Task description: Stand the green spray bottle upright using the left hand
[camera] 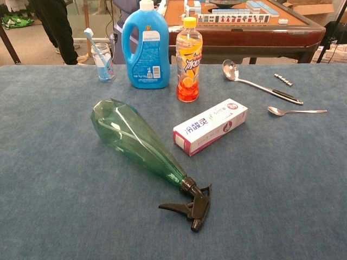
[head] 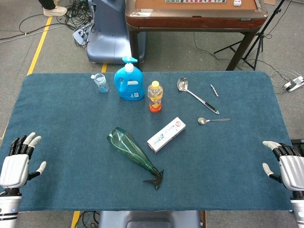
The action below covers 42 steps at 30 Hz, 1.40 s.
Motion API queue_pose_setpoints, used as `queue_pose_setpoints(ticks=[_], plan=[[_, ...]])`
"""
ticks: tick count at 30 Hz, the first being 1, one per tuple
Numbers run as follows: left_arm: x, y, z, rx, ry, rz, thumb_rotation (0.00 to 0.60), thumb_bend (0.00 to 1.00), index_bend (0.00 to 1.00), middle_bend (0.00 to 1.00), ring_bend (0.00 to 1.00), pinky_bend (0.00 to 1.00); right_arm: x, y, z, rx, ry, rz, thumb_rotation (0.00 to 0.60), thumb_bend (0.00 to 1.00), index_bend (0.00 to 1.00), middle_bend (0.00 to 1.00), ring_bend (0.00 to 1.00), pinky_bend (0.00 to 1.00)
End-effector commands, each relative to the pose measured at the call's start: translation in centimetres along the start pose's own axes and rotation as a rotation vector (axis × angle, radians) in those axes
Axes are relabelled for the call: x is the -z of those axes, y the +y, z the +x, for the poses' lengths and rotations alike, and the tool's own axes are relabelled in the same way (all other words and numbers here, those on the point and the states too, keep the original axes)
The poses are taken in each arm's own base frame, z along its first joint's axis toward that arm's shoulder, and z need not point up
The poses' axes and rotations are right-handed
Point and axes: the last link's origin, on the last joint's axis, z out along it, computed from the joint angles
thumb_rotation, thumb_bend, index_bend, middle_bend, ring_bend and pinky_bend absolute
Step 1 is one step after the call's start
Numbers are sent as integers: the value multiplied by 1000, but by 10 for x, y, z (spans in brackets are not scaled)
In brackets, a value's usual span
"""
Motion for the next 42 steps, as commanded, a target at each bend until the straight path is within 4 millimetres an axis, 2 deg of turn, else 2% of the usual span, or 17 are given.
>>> queue_pose_setpoints(ticks=[1,7,14,21,27,42], plan=[[0,0,0,-1,-3,-2,600,311,130,59,0,0,0,0,0,1,0,0,600,308,238,269,202,252],[-4,2,1,0,4,-28,600,311,130,59,0,0,1,0,4,9,9,-3,600,308,238,269,202,253],[-18,4,10,-7,1,-142,600,312,146,59,0,0,0,0,13,23,43,-8,600,308,238,269,202,253],[-35,20,18,-23,-6,-271,600,311,150,59,0,0,0,-3,18,29,59,-2,600,308,238,269,202,253],[-51,47,20,-76,-21,-436,600,312,161,59,0,0,0,-6,18,26,58,7,600,308,238,268,202,253],[-90,139,4,-176,-124,-774,600,312,166,59,0,0,-3,-10,16,32,43,13,600,308,238,269,202,253]])
